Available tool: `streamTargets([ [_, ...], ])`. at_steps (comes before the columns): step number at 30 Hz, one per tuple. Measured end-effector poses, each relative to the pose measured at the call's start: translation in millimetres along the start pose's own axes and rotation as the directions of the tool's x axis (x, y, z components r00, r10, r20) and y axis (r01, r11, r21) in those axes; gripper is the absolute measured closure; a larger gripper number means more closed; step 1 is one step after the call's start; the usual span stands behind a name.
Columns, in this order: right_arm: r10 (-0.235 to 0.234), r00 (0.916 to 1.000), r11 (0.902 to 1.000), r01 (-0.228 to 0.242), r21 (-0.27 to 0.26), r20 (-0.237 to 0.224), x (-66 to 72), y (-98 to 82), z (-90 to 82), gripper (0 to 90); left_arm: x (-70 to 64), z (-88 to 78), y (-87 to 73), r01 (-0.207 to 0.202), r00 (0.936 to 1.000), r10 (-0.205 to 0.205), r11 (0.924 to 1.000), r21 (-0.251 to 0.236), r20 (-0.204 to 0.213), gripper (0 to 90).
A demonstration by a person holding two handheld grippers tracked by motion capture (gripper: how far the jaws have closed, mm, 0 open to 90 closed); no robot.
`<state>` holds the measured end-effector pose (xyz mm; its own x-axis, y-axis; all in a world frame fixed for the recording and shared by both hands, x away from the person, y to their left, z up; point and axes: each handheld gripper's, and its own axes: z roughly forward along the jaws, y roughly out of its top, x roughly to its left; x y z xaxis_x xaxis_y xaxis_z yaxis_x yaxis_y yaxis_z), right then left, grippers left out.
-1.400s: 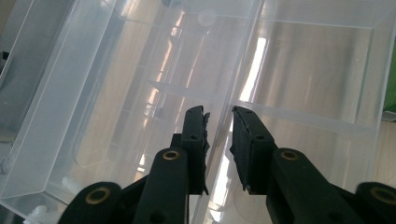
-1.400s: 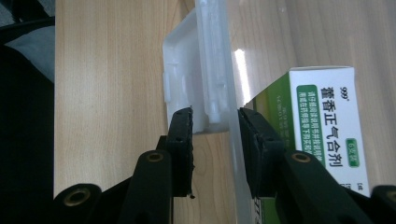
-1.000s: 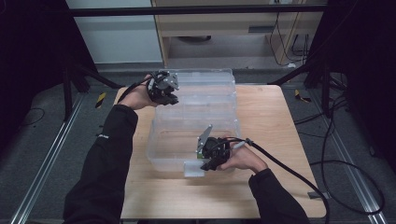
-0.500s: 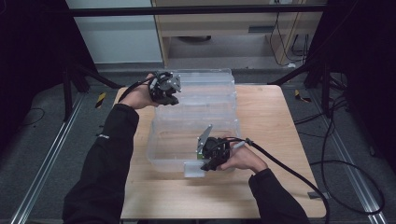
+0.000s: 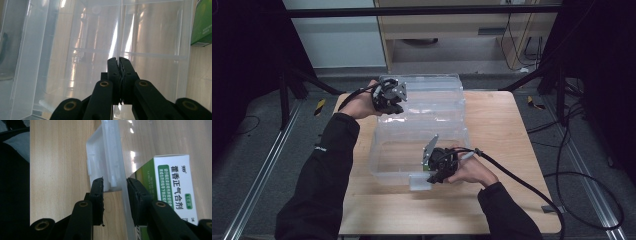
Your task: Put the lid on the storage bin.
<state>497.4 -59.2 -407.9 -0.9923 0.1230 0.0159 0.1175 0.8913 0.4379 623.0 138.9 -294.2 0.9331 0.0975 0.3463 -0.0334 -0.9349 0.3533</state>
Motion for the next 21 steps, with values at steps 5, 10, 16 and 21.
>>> streamTargets([
  [5, 0.002, 1.0000, 1.0000, -0.002, 0.002, -0.004, -0.4, 0.3, 0.1, 67.4, -5.7, -5.5, 1.6, -0.010, 0.9999, 0.010, 0.9999, 0.004, 0.000, 88.2],
  [10, 0.002, 1.0000, 1.0000, -0.002, 0.002, -0.005, -0.5, 0.3, 0.2, 67.4, -13.5, -10.1, 2.4, -0.010, 0.9999, 0.010, 1.0000, 0.001, -0.013, 88.2],
  [16, 0.002, 1.0000, 1.0000, -0.002, 0.003, 0.001, 0.4, 0.3, 0.5, 67.5, -22.9, -15.0, 3.9, -0.008, 0.9996, 0.008, 0.9999, -0.007, -0.027, 88.2],
  [21, -0.001, 1.0000, 1.0000, 0.001, 0.005, 0.004, 1.1, 0.3, 0.5, 67.5, -32.6, -20.3, 3.4, -0.007, 0.9994, 0.007, 0.9999, -0.014, -0.034, 88.2],
])
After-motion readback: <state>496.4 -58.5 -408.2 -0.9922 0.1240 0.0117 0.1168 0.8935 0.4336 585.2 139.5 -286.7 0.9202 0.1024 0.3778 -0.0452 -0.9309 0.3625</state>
